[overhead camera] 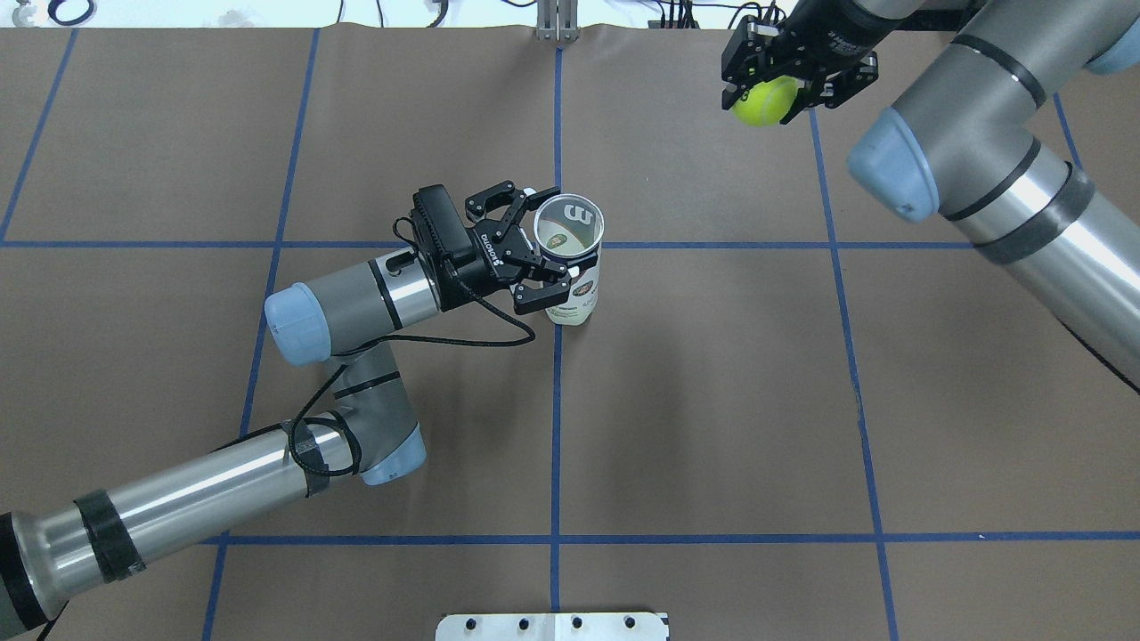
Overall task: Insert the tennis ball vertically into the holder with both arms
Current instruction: 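Carry the second ball with the right gripper over the can's opening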
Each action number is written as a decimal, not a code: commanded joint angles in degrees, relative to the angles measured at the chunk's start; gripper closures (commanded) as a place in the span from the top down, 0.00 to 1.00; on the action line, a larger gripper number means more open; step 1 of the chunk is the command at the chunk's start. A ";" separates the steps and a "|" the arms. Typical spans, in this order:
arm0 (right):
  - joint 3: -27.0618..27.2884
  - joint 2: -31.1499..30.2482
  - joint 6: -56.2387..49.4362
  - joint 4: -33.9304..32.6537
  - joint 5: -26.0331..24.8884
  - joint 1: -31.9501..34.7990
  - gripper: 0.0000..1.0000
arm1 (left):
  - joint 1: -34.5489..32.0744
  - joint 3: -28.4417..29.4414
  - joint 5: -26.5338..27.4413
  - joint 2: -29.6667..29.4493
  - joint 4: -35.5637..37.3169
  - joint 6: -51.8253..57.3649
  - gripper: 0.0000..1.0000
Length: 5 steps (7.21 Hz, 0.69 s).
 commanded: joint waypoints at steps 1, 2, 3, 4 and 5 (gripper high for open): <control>5.21 6.38 10.60 -8.18 -7.89 -9.07 0.00 | 0.09 0.00 0.00 -0.21 0.14 -0.03 0.99; 5.12 9.47 11.95 -12.65 -12.12 -12.59 0.00 | 0.09 0.00 0.00 -0.12 0.14 -0.03 0.99; 5.12 9.76 11.96 -13.74 -14.51 -14.45 0.00 | 0.18 0.00 0.00 -0.12 0.14 -0.03 0.99; 5.03 10.37 12.05 -13.84 -15.06 -15.43 0.00 | 0.44 0.00 0.00 -0.12 0.14 -0.03 0.99; 4.33 11.25 12.31 -13.84 -16.45 -16.74 0.00 | 0.71 0.00 0.00 -0.12 0.14 -0.03 0.99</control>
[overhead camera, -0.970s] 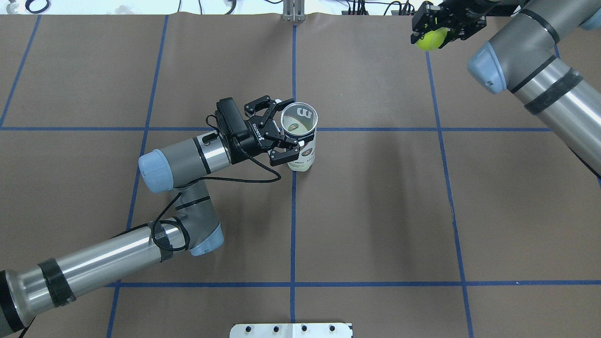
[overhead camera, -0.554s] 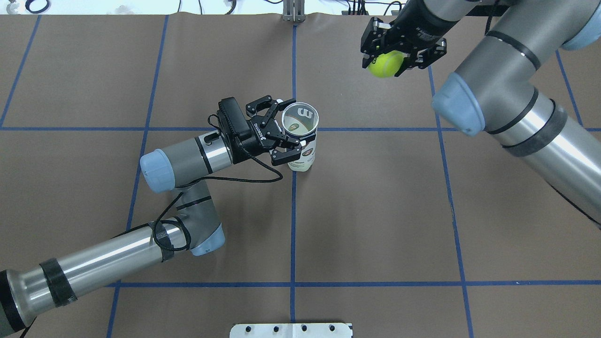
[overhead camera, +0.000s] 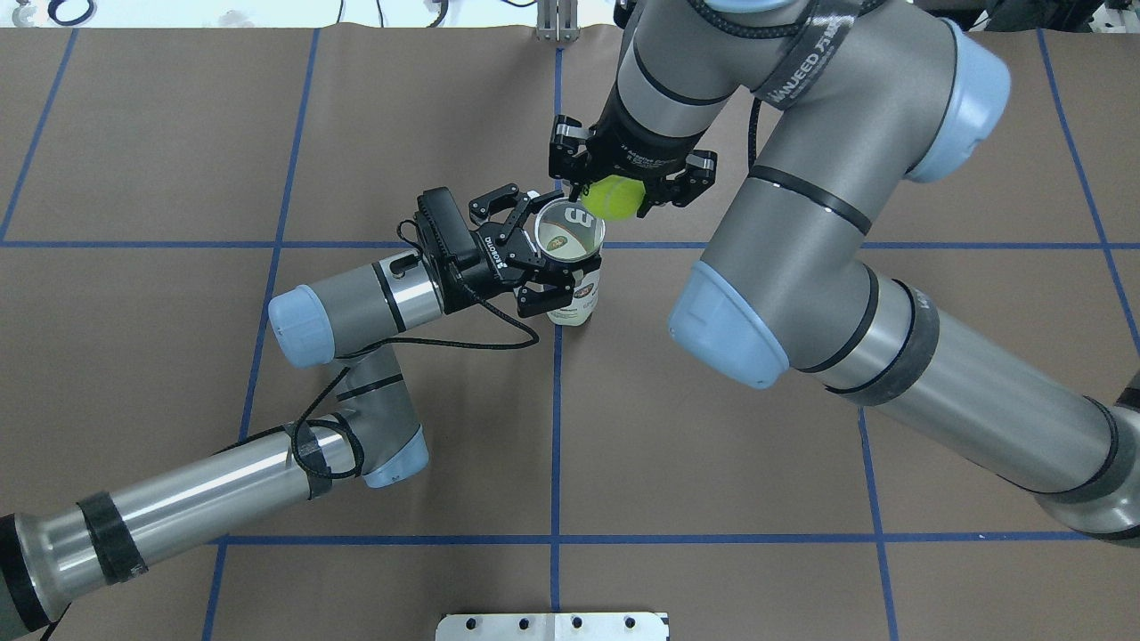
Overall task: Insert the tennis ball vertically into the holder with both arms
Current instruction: 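Drop the second ball into the can by opening the right gripper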
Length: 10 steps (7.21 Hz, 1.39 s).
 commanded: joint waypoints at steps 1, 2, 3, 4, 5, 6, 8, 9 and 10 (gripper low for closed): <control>-1.69 2.05 0.37 -0.30 -2.39 -2.12 0.00 | 0.39 0.00 0.00 0.01 0.00 0.00 0.99; -1.88 2.24 0.37 -0.30 -2.57 -2.21 0.43 | 0.39 0.00 0.00 0.01 0.00 0.00 0.99; -1.44 2.32 0.37 -0.30 -4.05 -2.65 0.98 | 0.39 0.09 0.00 0.09 0.00 0.09 0.99; -1.44 2.33 0.37 -0.30 -3.98 -2.65 0.99 | 0.56 0.09 0.00 0.01 0.00 0.00 0.99; -1.44 2.33 0.37 -0.30 -3.89 -2.65 0.99 | 0.56 0.00 0.00 0.01 0.00 0.00 0.99; -1.35 2.33 0.37 -0.30 -3.80 -2.65 0.99 | 0.56 0.00 0.00 0.01 0.00 0.09 0.99; -1.35 2.24 -1.29 -0.39 -2.75 -1.61 0.99 | 0.56 0.00 0.00 0.01 0.00 0.00 0.99; -1.52 0.15 -7.04 -0.47 -1.18 1.71 0.99 | 0.39 -0.17 0.00 0.01 0.00 0.00 0.99; -1.53 -3.96 -18.24 -0.30 2.23 6.88 0.99 | 0.30 -0.96 0.00 0.09 0.00 0.00 0.99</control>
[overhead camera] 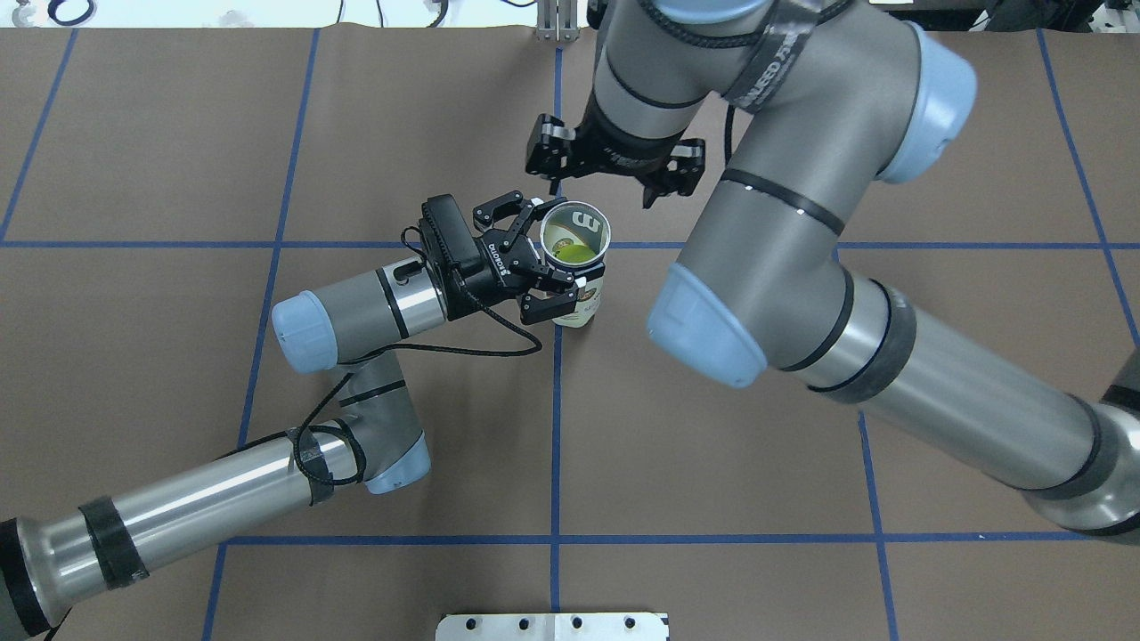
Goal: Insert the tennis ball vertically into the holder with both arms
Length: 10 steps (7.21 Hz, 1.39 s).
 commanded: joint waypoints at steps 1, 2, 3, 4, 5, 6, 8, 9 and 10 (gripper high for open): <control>-0.42 -8.59 -21.06 0.19 6.91 10.94 0.99 | -0.13 -1.52 0.00 -0.02 0.09 -0.09 0.99; -0.86 -13.51 -33.00 0.45 7.46 16.22 0.99 | -0.30 -2.31 0.09 -0.02 0.18 -0.18 0.99; -2.86 -16.78 -43.64 0.71 9.30 20.63 0.99 | -0.56 -3.45 0.00 -0.02 0.35 -0.35 0.99; -5.93 -17.60 -50.01 0.72 12.62 24.76 0.99 | -0.74 -5.20 0.09 -0.02 0.53 -0.70 0.99; -8.05 -18.91 -54.78 0.72 13.00 26.89 0.99 | -2.05 -5.74 0.09 -0.02 0.53 -0.88 0.99; -9.20 -23.02 -59.52 2.02 13.01 29.17 0.99 | -4.58 -6.44 0.00 1.81 1.14 -0.88 0.99; -15.86 -31.36 -66.48 11.75 18.50 35.84 0.99 | -9.24 -18.59 -0.61 12.84 10.66 -0.80 0.99; -18.24 -34.19 -67.30 14.92 19.76 38.75 0.99 | -10.92 -26.41 -0.96 18.73 16.47 -0.88 0.99; -18.35 -38.31 -69.57 18.09 19.60 40.52 0.99 | -12.76 -34.76 -1.05 24.80 25.92 -0.88 0.99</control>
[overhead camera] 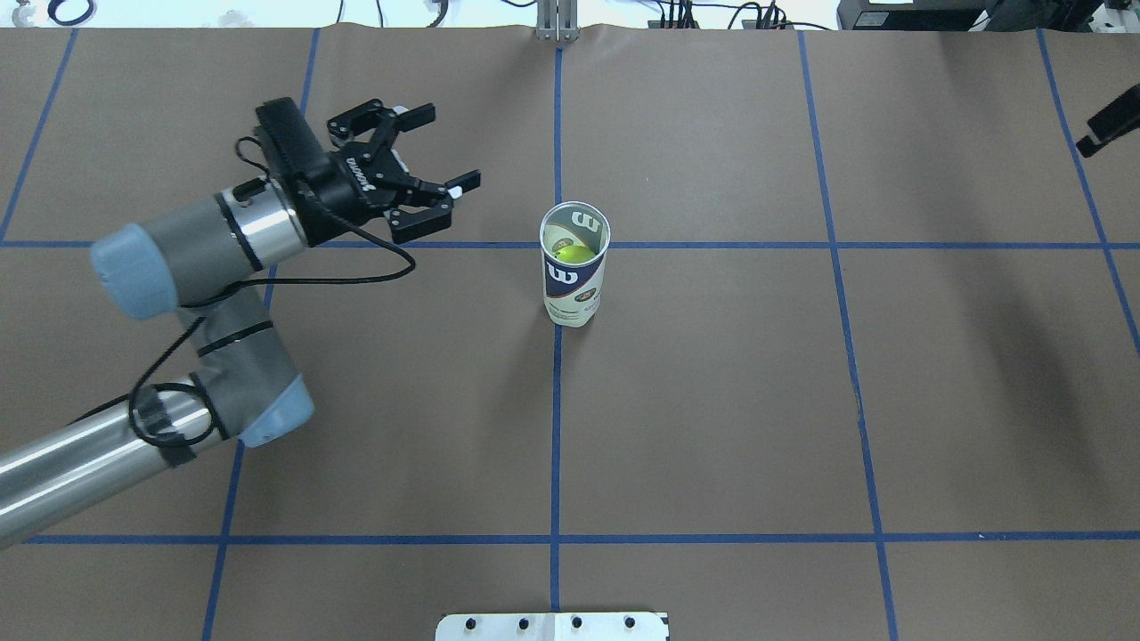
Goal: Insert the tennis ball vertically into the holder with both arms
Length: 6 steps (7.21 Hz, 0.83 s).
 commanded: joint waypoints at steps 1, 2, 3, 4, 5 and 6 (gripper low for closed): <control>-1.39 -8.06 -3.21 5.15 0.55 4.92 0.99 | -5.28 -16.63 -1.62 12.31 20.85 -0.02 0.99; -1.22 -10.26 -3.65 5.51 0.46 7.03 0.99 | -10.97 -20.52 -9.12 14.88 31.48 0.07 0.99; -1.04 -11.59 -3.57 5.78 0.54 8.18 0.99 | -19.55 -21.78 -21.11 16.04 42.12 1.55 0.99; -0.86 -12.13 -3.65 5.78 0.54 8.54 0.99 | -26.42 -21.79 -32.02 15.26 50.84 9.13 0.99; -0.86 -12.22 -3.66 5.78 0.54 8.55 0.99 | -29.02 -22.14 -32.65 13.52 59.37 16.86 0.99; -0.86 -12.31 -3.66 5.78 0.54 8.55 0.99 | -31.74 -21.71 -32.14 13.85 64.50 21.20 0.99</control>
